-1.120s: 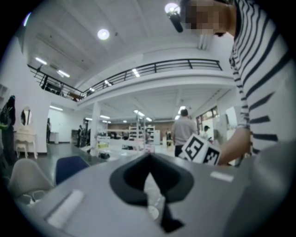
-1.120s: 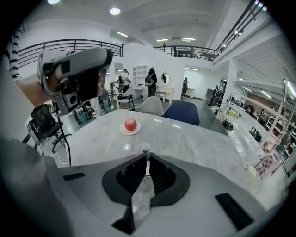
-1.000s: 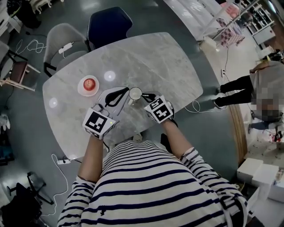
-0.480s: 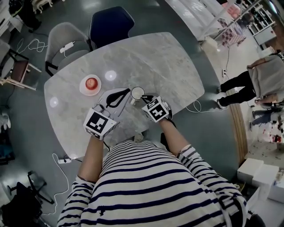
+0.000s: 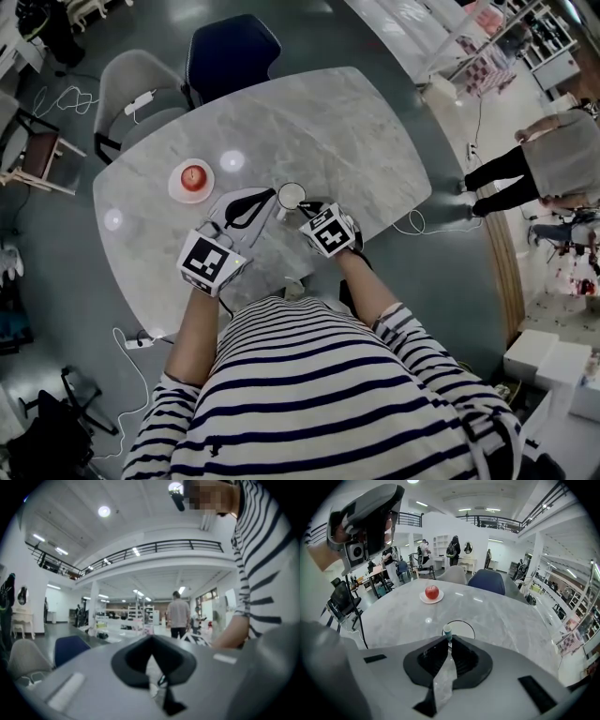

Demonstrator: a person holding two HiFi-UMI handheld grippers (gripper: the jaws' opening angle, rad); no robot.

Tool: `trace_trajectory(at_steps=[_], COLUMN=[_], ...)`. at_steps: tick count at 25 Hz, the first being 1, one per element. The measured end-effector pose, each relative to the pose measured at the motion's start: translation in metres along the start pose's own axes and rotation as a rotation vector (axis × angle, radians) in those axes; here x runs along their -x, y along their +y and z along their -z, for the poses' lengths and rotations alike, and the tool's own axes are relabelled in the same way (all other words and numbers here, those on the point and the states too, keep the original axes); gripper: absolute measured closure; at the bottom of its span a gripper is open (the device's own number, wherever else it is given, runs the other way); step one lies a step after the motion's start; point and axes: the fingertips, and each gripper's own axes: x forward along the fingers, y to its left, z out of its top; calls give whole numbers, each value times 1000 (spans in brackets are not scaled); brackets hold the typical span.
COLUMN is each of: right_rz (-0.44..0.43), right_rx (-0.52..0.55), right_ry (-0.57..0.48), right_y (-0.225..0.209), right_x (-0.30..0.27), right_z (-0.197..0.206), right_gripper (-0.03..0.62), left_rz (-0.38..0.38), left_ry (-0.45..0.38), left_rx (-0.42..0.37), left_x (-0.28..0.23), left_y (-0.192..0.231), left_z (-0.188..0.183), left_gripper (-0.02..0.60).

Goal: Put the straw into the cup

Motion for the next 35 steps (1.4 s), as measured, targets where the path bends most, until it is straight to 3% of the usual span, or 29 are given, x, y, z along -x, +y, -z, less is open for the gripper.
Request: trace_trajectory(at_steps=[10,13,20,35], right_rz=[9,5,29,156], right_rx=[-14,-23,-45,-16], right_ry=[1,-6,-42,-255], right_y=[6,6,-3,-12], right_x=[2,5,19,90], right_z=[3,1,-6,-63], right_gripper=[568,531,517,516], left_rz=[15,21,40,77], left_ry=[-9,-10,-12,-30], left_rx=[-3,-3,-6,-15], left_x=[4,4,-3,-2], left_y=[-3,-2,-2,-6], left_z=[0,-1,-4,-8], left_gripper=[574,574,574,574])
